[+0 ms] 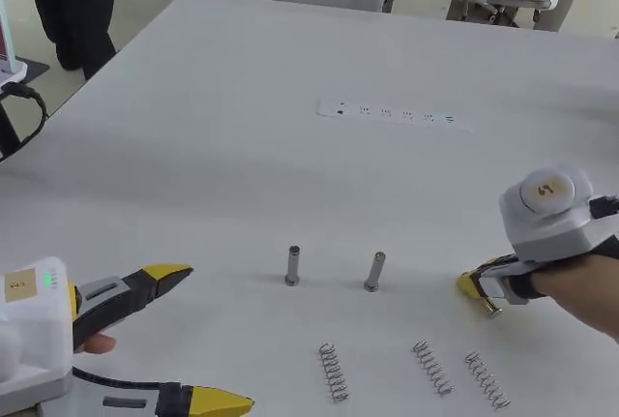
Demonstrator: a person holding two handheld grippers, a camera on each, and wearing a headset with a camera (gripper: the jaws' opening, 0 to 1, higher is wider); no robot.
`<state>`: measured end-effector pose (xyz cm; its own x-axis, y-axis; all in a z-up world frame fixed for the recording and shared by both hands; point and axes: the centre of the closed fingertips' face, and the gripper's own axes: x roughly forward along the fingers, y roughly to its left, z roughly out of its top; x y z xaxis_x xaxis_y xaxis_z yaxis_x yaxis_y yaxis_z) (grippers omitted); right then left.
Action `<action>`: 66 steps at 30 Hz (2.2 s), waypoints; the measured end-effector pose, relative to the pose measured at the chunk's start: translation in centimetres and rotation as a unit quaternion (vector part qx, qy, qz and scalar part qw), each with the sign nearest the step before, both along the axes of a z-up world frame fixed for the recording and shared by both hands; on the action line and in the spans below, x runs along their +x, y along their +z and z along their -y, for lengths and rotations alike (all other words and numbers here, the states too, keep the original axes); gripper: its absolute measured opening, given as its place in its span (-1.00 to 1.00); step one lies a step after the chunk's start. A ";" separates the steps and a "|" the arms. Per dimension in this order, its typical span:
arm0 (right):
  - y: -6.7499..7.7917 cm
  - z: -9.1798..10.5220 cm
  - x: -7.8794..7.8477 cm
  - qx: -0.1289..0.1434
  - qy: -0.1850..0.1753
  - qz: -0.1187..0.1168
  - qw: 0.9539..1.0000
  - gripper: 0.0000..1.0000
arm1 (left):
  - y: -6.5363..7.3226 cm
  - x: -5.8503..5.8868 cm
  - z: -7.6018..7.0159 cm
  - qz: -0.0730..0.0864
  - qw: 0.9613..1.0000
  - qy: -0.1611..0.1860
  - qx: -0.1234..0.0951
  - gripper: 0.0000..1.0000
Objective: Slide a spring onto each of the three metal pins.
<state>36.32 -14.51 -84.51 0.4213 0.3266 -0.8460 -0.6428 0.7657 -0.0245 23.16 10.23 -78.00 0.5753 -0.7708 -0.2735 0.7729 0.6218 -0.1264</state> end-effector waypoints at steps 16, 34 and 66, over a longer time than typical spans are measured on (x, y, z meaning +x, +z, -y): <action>0.0 0.2 0.3 -0.008 -0.014 -0.012 1.000 -0.88 | 0.1 0.0 0.1 -0.001 1.000 0.001 -0.002 0.83; -0.1 0.4 0.5 0.003 -0.037 -0.003 0.999 -0.95 | 0.4 0.2 0.3 0.003 1.000 -0.003 -0.001 0.81; 1.3 0.1 0.4 0.011 -0.038 0.015 0.999 -0.94 | 0.6 0.0 0.2 0.011 1.000 -0.001 -0.001 0.79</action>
<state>36.77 -14.60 -83.21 0.4707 0.3114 -0.8255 -0.5820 0.8128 -0.0252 23.18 10.00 -77.40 0.5797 -0.7727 -0.2586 0.7768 0.6199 -0.1111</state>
